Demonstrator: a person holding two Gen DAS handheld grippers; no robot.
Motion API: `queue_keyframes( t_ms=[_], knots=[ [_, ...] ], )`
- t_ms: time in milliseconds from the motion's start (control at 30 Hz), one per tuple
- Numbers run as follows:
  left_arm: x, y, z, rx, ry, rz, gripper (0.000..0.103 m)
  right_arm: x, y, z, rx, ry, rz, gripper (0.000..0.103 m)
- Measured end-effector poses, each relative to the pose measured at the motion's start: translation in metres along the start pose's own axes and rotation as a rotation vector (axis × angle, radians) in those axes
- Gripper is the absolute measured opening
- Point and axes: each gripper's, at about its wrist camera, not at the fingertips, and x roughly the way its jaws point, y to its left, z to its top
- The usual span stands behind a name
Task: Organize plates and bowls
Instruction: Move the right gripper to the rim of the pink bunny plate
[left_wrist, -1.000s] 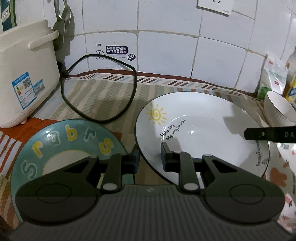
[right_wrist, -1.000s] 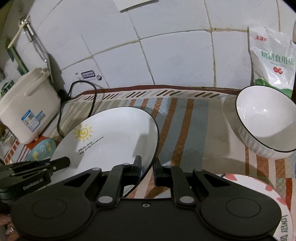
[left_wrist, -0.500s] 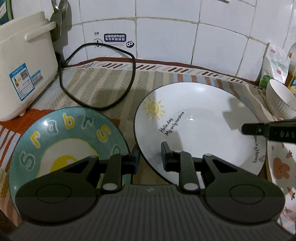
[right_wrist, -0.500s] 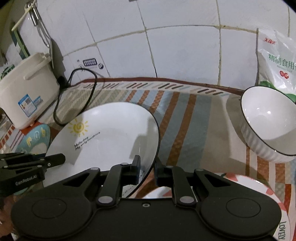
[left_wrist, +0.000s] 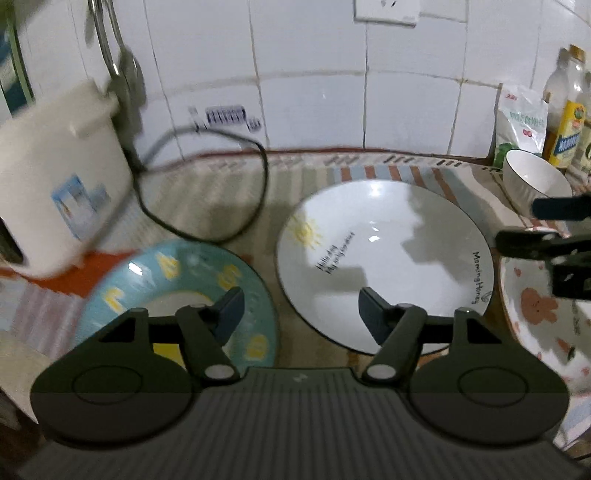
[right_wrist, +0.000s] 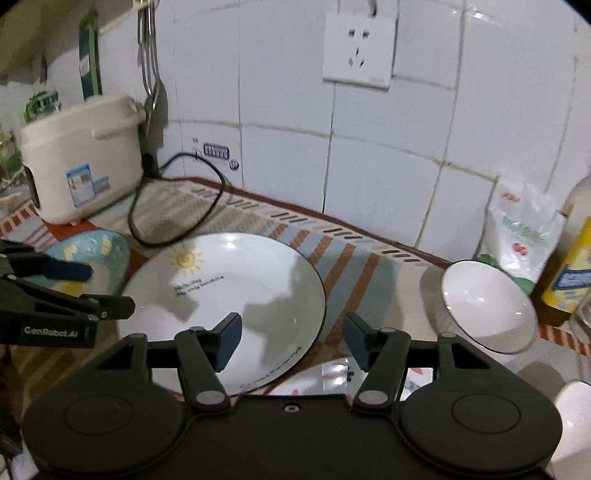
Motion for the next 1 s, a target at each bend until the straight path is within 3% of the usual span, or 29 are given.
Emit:
queue_keyframes(
  t_ms=[100, 200, 433, 600, 800, 833, 900, 1000],
  knots=[
    [-0.019, -0.003, -0.001, 0.055, -0.001, 0.030, 0.068, -0.024, 0.003, 0.000, -0.019, 0.007, -0.021, 0.066],
    [-0.039, -0.003, -0.004, 0.061, 0.009, -0.006, 0.070, -0.045, 0.005, -0.001, -0.024, 0.005, -0.031, 0.066],
    [-0.081, -0.002, -0.012, 0.071, -0.016, -0.057, 0.074, -0.106, -0.005, -0.010, 0.025, -0.011, 0.024, 0.074],
    [-0.108, -0.012, -0.016, 0.137, -0.067, -0.049, 0.081, -0.141, -0.013, -0.020, 0.070, -0.008, 0.083, 0.074],
    [-0.129, -0.033, -0.026, 0.205, -0.094, -0.082, 0.086, -0.174, -0.018, -0.041, 0.084, -0.015, 0.089, 0.075],
    [-0.132, -0.038, -0.027, 0.216, -0.100, -0.091, 0.087, -0.179, -0.019, -0.045, 0.082, -0.016, 0.082, 0.076],
    [-0.138, -0.046, -0.029, 0.233, -0.114, -0.109, 0.091, -0.187, -0.022, -0.052, 0.077, -0.021, 0.063, 0.088],
    [-0.147, -0.057, -0.033, 0.255, -0.140, -0.129, 0.094, -0.197, -0.024, -0.064, 0.066, -0.030, 0.032, 0.090]
  ],
)
